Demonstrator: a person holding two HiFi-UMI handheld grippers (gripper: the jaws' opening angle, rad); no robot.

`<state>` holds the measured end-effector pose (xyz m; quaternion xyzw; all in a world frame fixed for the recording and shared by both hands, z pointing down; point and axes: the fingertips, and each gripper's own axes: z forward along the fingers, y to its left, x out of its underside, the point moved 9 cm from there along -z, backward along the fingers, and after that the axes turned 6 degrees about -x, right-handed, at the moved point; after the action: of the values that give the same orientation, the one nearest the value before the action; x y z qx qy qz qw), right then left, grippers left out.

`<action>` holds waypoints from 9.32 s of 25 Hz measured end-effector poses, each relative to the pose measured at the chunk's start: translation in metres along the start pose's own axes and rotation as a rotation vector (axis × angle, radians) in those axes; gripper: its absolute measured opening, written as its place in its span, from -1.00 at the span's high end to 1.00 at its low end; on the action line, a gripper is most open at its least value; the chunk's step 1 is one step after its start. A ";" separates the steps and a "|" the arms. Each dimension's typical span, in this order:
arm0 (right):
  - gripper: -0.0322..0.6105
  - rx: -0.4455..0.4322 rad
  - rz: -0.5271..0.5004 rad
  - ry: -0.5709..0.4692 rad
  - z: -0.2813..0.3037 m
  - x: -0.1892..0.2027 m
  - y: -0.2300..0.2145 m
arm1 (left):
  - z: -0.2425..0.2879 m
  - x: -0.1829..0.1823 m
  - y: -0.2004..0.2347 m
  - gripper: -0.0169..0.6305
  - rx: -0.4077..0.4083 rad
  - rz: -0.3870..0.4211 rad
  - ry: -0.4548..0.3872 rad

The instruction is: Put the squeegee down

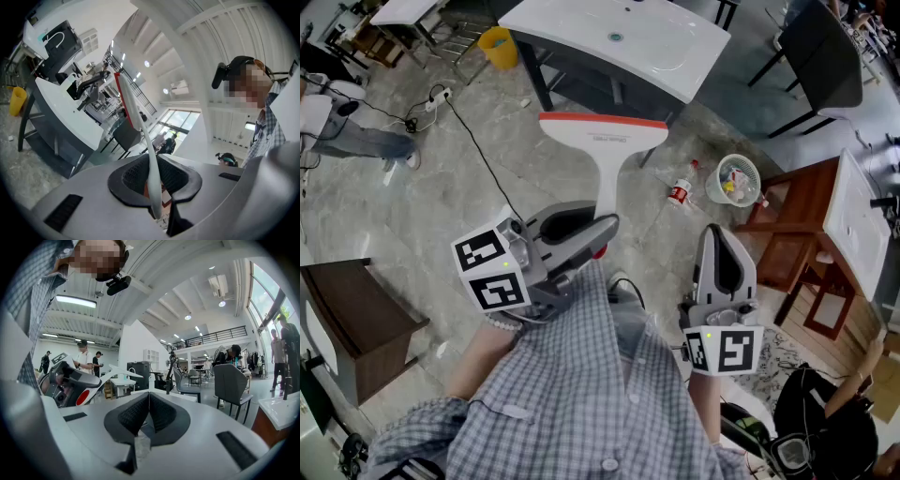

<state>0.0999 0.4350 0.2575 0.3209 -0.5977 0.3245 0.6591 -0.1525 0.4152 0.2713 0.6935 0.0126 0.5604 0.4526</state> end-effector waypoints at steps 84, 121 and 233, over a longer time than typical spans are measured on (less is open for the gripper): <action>0.87 -0.131 -0.004 0.024 0.147 0.008 -0.162 | 0.137 -0.075 0.078 0.77 -0.108 0.012 -0.090; 0.87 -0.004 -0.005 0.063 0.233 0.010 -0.226 | 0.229 -0.147 0.168 0.77 0.006 -0.004 -0.022; 0.87 0.169 0.123 0.231 0.366 0.068 -0.390 | 0.536 -0.157 0.412 0.77 0.164 -0.318 0.431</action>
<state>0.2090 -0.0858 0.3405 0.2984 -0.5073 0.4481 0.6729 0.0099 -0.2393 0.4357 0.5819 0.2625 0.6140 0.4642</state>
